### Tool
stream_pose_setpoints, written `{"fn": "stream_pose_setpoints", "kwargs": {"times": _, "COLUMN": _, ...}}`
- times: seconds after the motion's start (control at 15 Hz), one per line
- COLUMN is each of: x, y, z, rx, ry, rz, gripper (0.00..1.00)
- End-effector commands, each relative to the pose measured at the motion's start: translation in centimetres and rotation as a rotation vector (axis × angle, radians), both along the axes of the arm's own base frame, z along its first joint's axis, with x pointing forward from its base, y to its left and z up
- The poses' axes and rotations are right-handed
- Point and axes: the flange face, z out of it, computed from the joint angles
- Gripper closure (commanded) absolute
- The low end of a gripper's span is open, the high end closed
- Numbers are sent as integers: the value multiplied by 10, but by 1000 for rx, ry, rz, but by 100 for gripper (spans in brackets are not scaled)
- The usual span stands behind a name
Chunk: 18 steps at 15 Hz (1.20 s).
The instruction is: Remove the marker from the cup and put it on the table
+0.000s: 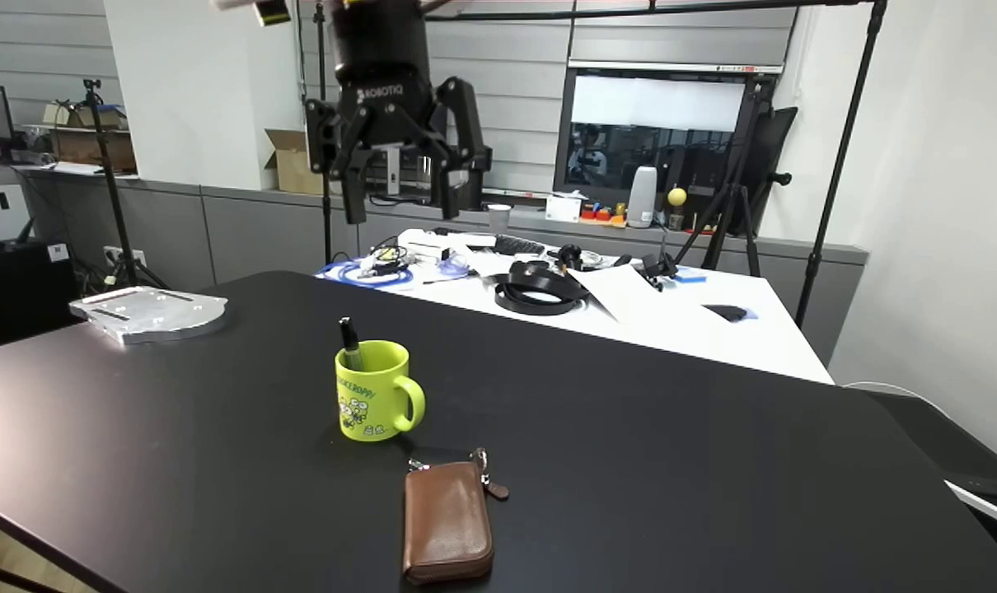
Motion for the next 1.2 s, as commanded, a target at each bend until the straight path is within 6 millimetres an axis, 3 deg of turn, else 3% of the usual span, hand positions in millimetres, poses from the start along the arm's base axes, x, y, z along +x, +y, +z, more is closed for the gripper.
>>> {"fn": "stream_pose_setpoints", "kwargs": {"times": 0.0, "x": 11, "y": 37, "z": -31, "rx": -16, "ry": -4, "rz": 30, "gripper": 0}}
{"fn": "stream_pose_setpoints", "kwargs": {"times": 0.07, "x": 6, "y": 24, "z": -20, "rx": -2, "ry": 12, "rz": 38, "gripper": 0}}
{"fn": "stream_pose_setpoints", "kwargs": {"times": 0.2, "x": 8, "y": 32, "z": -29, "rx": 0, "ry": 23, "rz": 51, "gripper": 0}}
{"fn": "stream_pose_setpoints", "kwargs": {"times": 0.4, "x": 8, "y": 28, "z": -31, "rx": 7, "ry": 25, "rz": 50, "gripper": 0}}
{"fn": "stream_pose_setpoints", "kwargs": {"times": 0.93, "x": 29, "y": 95, "z": -79, "rx": -10, "ry": 31, "rz": 242, "gripper": 0}}
{"fn": "stream_pose_setpoints", "kwargs": {"times": 1.13, "x": 42, "y": 105, "z": -100, "rx": -19, "ry": 6, "rz": 281, "gripper": 0}}
